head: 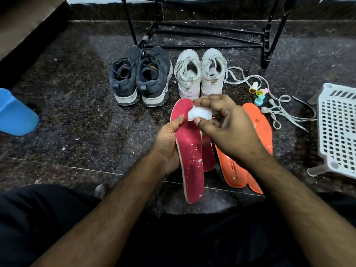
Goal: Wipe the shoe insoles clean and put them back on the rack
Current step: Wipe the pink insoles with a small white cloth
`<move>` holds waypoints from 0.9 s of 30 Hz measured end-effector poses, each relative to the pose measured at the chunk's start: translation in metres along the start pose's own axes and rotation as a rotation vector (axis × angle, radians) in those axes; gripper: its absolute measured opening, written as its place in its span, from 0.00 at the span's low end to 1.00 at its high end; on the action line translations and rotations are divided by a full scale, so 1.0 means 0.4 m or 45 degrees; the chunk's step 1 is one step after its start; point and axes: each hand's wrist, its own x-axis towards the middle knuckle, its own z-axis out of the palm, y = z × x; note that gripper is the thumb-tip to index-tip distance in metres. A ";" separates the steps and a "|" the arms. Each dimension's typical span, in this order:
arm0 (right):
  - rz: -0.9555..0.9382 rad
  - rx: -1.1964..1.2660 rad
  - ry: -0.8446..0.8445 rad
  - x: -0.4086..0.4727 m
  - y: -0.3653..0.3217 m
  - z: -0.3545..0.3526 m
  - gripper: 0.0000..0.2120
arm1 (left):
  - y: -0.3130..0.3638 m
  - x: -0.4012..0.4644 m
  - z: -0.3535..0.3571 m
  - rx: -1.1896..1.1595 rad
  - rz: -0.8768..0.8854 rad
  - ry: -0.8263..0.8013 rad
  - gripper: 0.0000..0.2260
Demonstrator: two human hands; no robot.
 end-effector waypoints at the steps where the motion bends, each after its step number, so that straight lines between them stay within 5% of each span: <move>1: -0.026 -0.125 -0.026 0.001 0.008 -0.001 0.14 | 0.001 0.001 0.000 -0.012 -0.007 -0.004 0.22; 8: -0.210 -0.563 0.142 0.007 0.024 0.015 0.08 | -0.004 0.003 0.004 0.064 0.006 -0.021 0.25; 14: -0.427 -0.927 -0.225 -0.019 0.012 0.101 0.05 | -0.002 0.022 -0.030 0.036 -0.065 0.045 0.34; 18: -0.322 -0.726 -0.321 -0.046 -0.006 0.085 0.06 | 0.014 0.026 -0.038 0.007 -0.045 0.036 0.33; 22: -0.350 -0.625 0.118 -0.021 0.005 0.033 0.06 | -0.008 0.024 -0.022 0.016 -0.062 -0.066 0.27; 27: -0.382 -0.691 -0.098 -0.012 0.018 0.087 0.11 | 0.005 0.017 -0.032 0.009 -0.091 -0.062 0.28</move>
